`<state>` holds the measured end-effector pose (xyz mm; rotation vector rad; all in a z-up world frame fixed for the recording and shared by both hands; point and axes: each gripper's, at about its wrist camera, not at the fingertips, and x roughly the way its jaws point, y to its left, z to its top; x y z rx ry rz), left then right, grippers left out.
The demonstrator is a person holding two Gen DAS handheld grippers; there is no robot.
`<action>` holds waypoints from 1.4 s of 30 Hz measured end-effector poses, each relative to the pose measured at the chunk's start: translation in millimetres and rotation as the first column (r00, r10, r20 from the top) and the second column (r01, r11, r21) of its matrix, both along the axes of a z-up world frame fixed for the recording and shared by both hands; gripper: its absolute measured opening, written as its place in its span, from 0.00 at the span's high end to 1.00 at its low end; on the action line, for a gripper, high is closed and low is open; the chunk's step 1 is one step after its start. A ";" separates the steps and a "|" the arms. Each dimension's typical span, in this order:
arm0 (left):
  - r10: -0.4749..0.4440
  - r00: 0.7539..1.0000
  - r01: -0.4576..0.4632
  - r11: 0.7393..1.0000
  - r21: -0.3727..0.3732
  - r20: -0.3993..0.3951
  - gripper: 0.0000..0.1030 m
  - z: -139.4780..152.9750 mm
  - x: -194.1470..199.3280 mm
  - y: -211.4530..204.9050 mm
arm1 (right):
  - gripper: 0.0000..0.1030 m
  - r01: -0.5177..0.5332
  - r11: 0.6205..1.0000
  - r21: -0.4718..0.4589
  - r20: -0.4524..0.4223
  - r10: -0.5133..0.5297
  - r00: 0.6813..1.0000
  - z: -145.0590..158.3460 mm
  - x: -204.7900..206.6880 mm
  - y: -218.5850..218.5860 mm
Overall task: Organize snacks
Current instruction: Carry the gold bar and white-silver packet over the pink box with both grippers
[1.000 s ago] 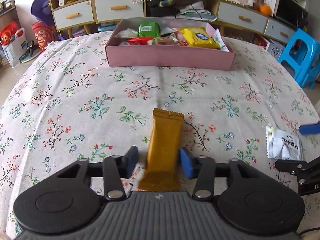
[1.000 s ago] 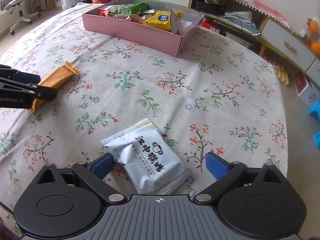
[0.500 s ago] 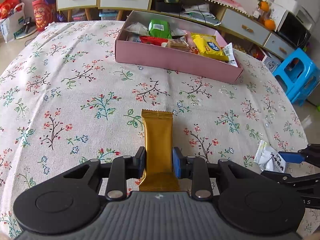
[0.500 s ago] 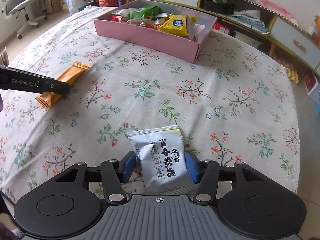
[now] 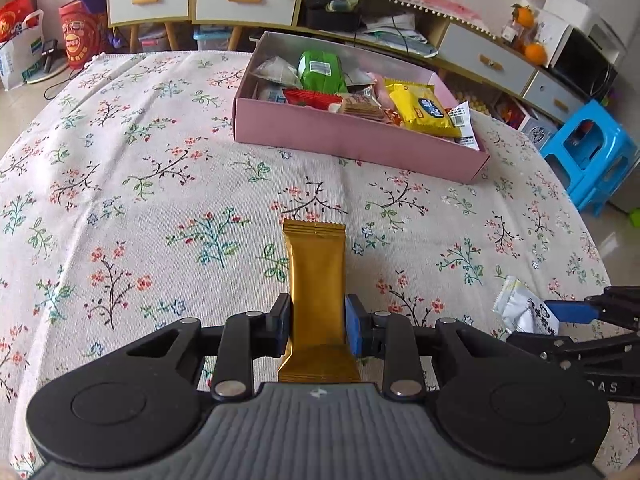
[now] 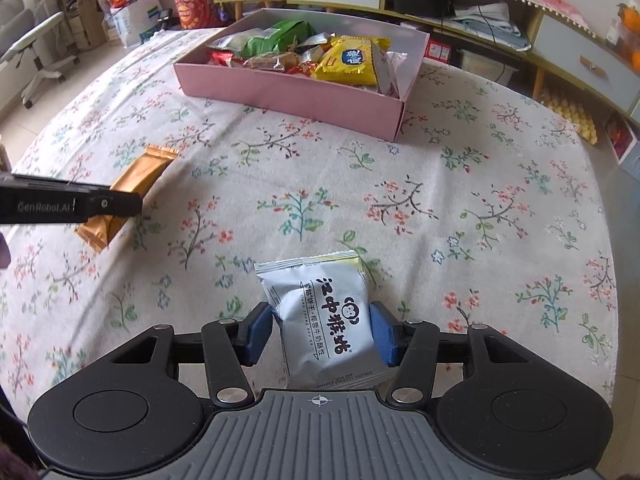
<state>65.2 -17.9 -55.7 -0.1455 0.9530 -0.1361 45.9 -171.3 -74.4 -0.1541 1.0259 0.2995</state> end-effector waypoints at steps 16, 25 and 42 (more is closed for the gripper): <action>0.013 0.998 -0.013 1.000 0.002 0.055 0.75 16.9 25.2 14.1 | 0.49 0.091 0.984 0.153 -0.015 -0.090 0.996 9.9 51.8 20.6; 0.013 0.997 -0.009 0.999 -0.051 0.081 0.75 37.4 49.1 16.6 | 0.49 0.151 0.958 0.244 -0.029 -0.148 0.989 25.9 80.4 32.1; -0.002 0.988 -0.002 1.000 0.029 0.152 0.75 56.9 144.4 26.2 | 0.49 0.271 0.904 0.331 0.036 -0.299 0.954 58.1 182.0 18.0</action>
